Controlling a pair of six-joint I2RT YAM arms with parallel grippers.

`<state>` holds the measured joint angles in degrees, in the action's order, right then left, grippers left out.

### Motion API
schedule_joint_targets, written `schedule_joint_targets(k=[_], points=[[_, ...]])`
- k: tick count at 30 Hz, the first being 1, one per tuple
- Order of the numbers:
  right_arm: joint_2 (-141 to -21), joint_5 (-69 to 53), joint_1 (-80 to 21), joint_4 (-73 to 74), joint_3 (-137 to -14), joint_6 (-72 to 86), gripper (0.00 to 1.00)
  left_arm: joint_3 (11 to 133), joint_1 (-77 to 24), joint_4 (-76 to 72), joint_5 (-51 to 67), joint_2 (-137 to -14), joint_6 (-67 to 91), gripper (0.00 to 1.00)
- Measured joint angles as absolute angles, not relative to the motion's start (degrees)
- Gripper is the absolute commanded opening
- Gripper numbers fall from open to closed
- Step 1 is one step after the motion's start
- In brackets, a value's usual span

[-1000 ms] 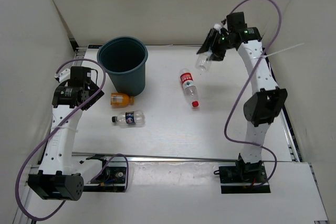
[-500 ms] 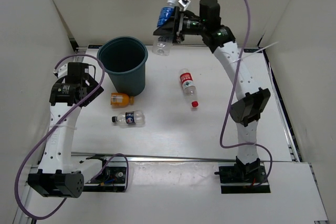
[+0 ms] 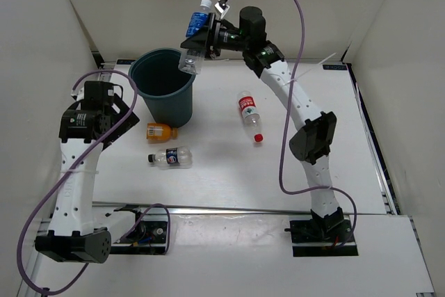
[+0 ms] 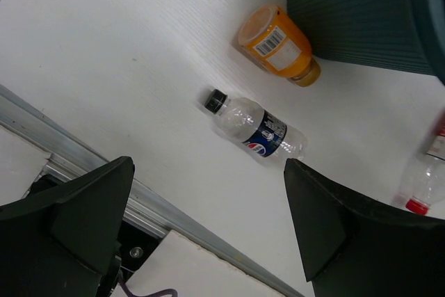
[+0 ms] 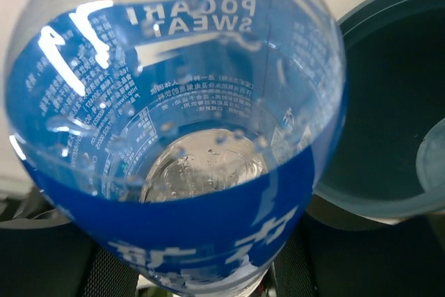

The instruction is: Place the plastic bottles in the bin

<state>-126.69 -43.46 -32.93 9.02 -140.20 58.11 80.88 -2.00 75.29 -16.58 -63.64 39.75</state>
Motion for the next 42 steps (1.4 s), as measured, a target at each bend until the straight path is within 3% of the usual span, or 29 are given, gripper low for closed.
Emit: schedule_joint_targets(k=[6, 12, 16, 21, 33, 36, 42], points=[[-130.89, -37.01, -33.76, 6.07, -140.57, 58.54, 0.39, 88.16, -2.37, 76.58, -15.03, -64.34, 37.93, 1.00], [-133.51, -29.63, -34.26, 4.86, -140.75, 59.51, 0.39, 88.05, -2.52, 76.77, -14.20, -64.18, 36.86, 1.00], [-133.62, -27.20, -34.98, 4.05, -140.75, 59.59, 0.50, 86.67, -2.52, 76.82, -13.10, -63.83, 36.67, 1.00], [-133.67, -25.61, -36.97, 3.73, -140.75, 58.74, 0.52, 85.60, -2.52, 77.21, -11.99, -62.11, 36.45, 1.00], [-133.69, -20.53, -38.59, 7.40, -140.75, 51.33, 0.95, 85.60, -2.52, 77.21, -11.33, -61.04, 36.14, 1.00], [-133.69, -20.23, -38.35, 7.75, -140.75, 50.24, 1.00, 85.60, -2.52, 77.21, -11.33, -61.04, 35.99, 1.00], [-133.60, -19.99, -38.35, 8.84, -140.79, 46.85, 1.00, 84.88, -2.52, 77.21, -11.62, -61.04, 36.21, 1.00]])
